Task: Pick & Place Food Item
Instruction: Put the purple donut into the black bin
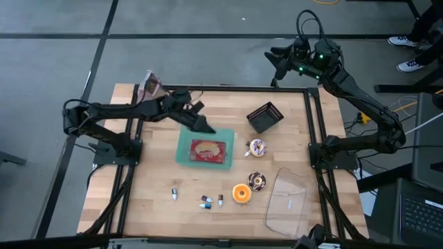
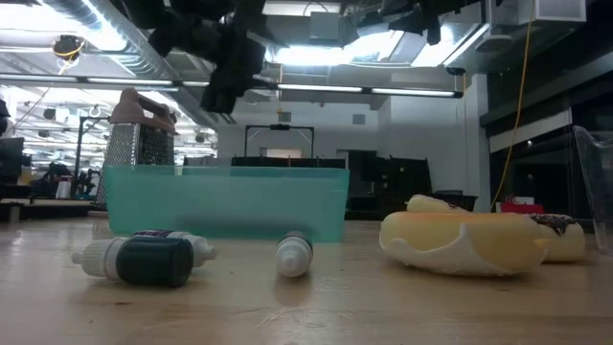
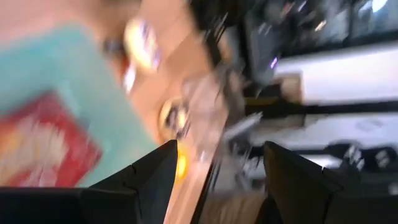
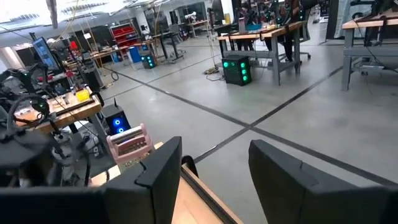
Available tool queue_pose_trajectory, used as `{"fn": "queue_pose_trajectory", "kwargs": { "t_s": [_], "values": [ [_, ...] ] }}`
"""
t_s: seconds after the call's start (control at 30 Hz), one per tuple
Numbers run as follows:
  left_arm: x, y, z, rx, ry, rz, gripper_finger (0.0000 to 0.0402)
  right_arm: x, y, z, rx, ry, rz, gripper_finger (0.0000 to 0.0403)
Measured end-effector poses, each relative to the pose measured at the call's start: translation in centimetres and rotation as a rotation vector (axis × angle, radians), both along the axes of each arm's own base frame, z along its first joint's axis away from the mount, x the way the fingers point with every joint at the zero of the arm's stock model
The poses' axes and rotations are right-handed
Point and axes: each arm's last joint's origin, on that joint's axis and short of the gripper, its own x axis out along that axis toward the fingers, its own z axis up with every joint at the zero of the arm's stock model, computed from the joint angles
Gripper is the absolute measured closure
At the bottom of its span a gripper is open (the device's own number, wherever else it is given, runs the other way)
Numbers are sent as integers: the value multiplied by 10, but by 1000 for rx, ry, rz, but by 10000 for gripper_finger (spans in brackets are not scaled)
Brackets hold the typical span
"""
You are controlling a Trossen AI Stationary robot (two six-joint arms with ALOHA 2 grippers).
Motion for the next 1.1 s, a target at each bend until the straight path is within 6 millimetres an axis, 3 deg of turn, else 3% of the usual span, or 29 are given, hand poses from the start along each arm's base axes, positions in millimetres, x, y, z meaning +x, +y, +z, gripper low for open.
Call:
{"fn": "queue_pose_trajectory", "kwargs": {
  "t_s": [0.23, 0.37, 0.67, 0.83, 1.1],
  "values": [
    [4, 30, 53, 273, -380, 293, 173, -1, -2, 6, -65, -33, -62, 218],
    [-1, 43, 72, 361, -481, 468, 177, -1, -2, 9, -84, -59, -83, 218],
    [-7, 55, 74, 409, -489, 532, 178, -1, -2, 7, -37, -66, -72, 218],
    [-11, 62, 76, 496, -498, 516, 178, 3, 1, 3, 80, -86, 71, 218],
    [-25, 86, 60, 649, -320, 467, 178, 19, 33, -40, 305, 298, 88, 218]
  ]
}}
